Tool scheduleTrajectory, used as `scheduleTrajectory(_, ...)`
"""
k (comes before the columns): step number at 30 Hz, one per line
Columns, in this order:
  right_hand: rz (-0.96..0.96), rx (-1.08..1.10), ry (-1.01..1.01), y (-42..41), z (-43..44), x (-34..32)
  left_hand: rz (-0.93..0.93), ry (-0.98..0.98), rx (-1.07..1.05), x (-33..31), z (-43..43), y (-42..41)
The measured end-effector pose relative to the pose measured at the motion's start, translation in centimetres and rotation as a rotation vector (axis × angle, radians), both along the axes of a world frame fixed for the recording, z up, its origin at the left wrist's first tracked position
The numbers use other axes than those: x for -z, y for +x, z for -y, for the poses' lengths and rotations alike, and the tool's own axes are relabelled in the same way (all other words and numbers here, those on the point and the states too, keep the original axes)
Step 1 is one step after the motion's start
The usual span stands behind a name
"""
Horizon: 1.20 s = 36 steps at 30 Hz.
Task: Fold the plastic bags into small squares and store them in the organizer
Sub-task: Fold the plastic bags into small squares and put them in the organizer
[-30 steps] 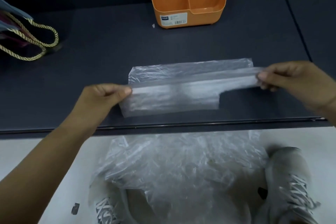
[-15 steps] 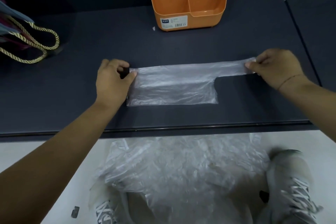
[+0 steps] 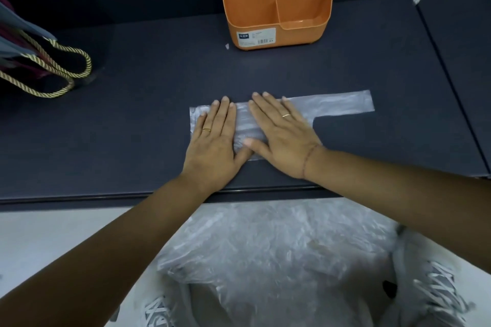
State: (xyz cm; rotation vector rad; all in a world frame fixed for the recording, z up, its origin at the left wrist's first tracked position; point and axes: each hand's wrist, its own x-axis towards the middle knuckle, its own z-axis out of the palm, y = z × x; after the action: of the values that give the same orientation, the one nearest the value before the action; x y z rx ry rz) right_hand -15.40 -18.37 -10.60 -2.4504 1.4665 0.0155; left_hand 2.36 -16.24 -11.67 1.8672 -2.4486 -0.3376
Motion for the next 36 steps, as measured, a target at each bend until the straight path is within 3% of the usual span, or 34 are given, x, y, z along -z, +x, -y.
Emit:
scheduleTrajectory(4, -0.109, 0.020, -0.047, -3.8, -0.2, 0.5, 0.079, 0.016, -0.054, -0.5, -0.6, 1.9)
scheduleTrajectory(10, -0.090, 0.063, -0.077, -7.3, -0.8, 0.6, 0.087, 0.002, -0.078, -0.5, -2.1, 5.4)
scheduleTrajectory(17, 0.326, -0.008, -0.138, -8.6, -2.8, -0.4, -0.153, -0.008, 0.154, -1.5, -3.4, 3.3)
scheduleTrajectory(21, 0.451, 0.057, -0.135, -8.1, -2.4, 0.3, -0.268, 0.024, 0.224, -1.4, -3.2, 0.8)
scheduleTrajectory(25, 0.536, 0.087, -0.005, -7.9, -1.8, -0.1, -0.313, -0.005, 0.152, -0.7, -2.8, -0.2)
scheduleTrajectory(28, 0.642, 0.171, 0.197, -8.6, -1.2, -1.5, -0.316, -0.150, 0.120, -0.5, -2.5, -0.5)
scheduleTrajectory(31, 0.494, 0.137, 0.130, -9.2, -1.5, -2.7, -0.240, -0.370, 0.173, 0.0, -2.7, -0.5)
scheduleTrajectory(34, 0.218, 0.022, -0.192, -8.0, -2.9, -3.9, -0.204, -0.413, 0.199, 0.0, -3.5, -0.9)
scheduleTrajectory(36, 0.141, -0.102, -0.263, -6.3, -3.8, -4.2, -0.187, -0.411, 0.195, -0.2, -4.1, -1.4)
